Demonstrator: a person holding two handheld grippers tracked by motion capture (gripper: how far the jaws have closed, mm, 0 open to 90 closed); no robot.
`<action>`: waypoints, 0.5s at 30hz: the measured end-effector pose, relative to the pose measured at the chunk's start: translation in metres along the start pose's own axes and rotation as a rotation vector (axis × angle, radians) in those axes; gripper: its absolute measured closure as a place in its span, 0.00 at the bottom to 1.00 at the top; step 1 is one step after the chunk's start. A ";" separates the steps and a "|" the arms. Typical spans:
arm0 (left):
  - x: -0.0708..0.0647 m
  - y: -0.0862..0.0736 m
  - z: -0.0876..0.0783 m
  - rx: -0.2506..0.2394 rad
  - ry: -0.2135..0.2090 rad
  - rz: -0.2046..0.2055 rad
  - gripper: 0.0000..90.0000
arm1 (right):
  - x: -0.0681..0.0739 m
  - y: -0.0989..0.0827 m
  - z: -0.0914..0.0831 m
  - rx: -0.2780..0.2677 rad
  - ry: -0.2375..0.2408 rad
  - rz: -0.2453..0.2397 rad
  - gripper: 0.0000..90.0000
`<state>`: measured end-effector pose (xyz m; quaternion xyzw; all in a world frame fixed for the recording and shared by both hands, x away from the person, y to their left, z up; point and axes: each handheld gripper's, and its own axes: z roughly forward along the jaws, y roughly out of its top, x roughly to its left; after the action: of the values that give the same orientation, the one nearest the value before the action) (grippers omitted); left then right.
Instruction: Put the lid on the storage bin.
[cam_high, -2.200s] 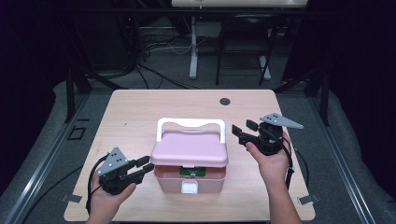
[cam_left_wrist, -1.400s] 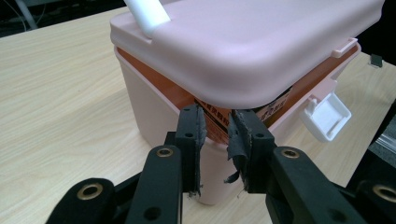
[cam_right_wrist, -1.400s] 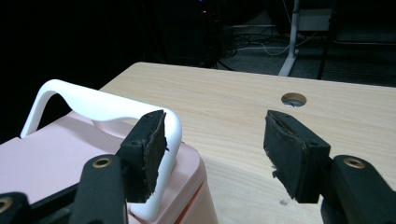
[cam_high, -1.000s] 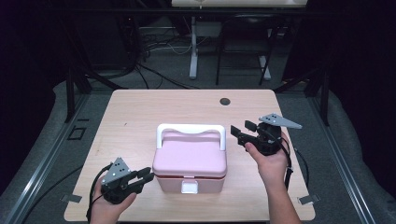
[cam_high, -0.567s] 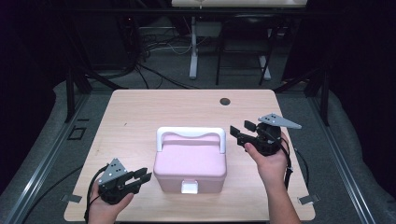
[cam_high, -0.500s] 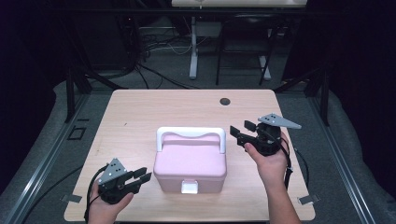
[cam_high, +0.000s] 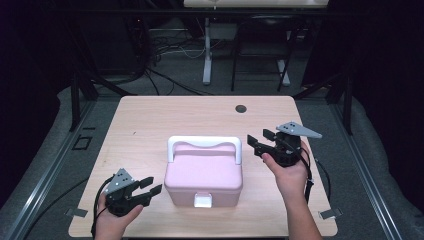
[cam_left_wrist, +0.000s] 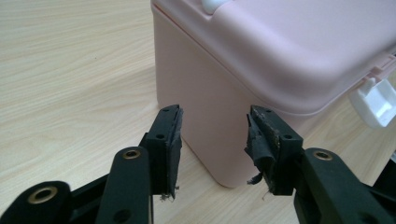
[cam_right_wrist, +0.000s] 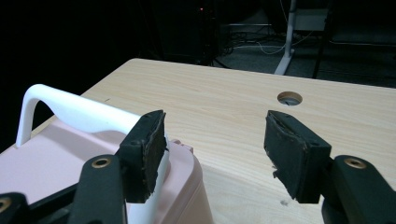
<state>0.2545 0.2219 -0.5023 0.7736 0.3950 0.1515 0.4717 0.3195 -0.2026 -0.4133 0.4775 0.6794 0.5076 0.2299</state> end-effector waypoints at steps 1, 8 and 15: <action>0.001 -0.001 0.001 -0.001 0.002 -0.003 0.59 | 0.000 0.000 0.000 0.001 0.001 0.001 0.42; 0.007 -0.003 0.002 0.005 0.016 -0.013 0.57 | 0.000 -0.001 0.001 0.007 -0.008 -0.012 0.42; 0.013 -0.005 0.002 0.007 0.030 -0.024 0.56 | -0.002 -0.002 0.004 0.015 -0.006 -0.007 0.41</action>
<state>0.2614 0.2316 -0.5091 0.7680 0.4120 0.1559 0.4650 0.3224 -0.2022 -0.4170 0.4784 0.6840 0.5004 0.2300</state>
